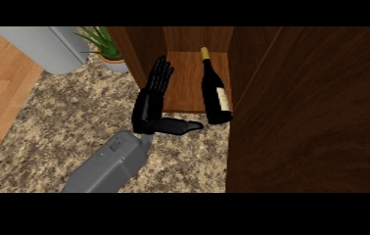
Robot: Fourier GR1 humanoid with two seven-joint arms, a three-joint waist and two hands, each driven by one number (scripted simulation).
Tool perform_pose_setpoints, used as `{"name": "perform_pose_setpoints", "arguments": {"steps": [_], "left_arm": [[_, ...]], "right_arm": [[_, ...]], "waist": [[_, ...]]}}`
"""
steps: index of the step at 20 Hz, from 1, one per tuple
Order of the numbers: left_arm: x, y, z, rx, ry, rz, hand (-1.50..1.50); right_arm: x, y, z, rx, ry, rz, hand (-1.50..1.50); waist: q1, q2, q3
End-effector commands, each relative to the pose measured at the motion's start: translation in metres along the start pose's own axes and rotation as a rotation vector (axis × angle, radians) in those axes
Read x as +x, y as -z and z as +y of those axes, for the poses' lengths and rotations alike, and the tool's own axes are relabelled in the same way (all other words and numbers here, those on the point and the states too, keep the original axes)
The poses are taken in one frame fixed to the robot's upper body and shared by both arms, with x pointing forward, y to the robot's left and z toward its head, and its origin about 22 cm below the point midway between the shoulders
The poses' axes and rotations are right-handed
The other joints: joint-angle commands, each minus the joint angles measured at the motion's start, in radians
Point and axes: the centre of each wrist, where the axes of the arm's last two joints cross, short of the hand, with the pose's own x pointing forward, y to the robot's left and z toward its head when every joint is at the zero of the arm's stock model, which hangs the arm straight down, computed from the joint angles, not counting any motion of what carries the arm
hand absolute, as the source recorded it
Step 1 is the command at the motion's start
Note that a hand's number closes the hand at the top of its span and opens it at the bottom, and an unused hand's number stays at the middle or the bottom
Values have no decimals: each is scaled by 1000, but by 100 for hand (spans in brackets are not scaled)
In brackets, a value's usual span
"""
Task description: Pick up the wine, place it into the cabinet and close the cabinet
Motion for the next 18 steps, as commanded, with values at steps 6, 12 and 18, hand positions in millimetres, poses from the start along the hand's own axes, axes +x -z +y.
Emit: {"name": "perform_pose_setpoints", "arguments": {"steps": [6,12,18], "left_arm": [[71,-82,-6,-12,-39,-7,-150],[102,-100,-1,7,-42,-25,-150],[125,-110,23,77,20,-70,-150]], "right_arm": [[13,7,20,4,0,-25,-150],[6,3,-6,104,-66,34,150],[18,4,11,394,-161,87,150]], "waist": [[-9,6,0],[-21,10,0],[-13,9,-1]]}}
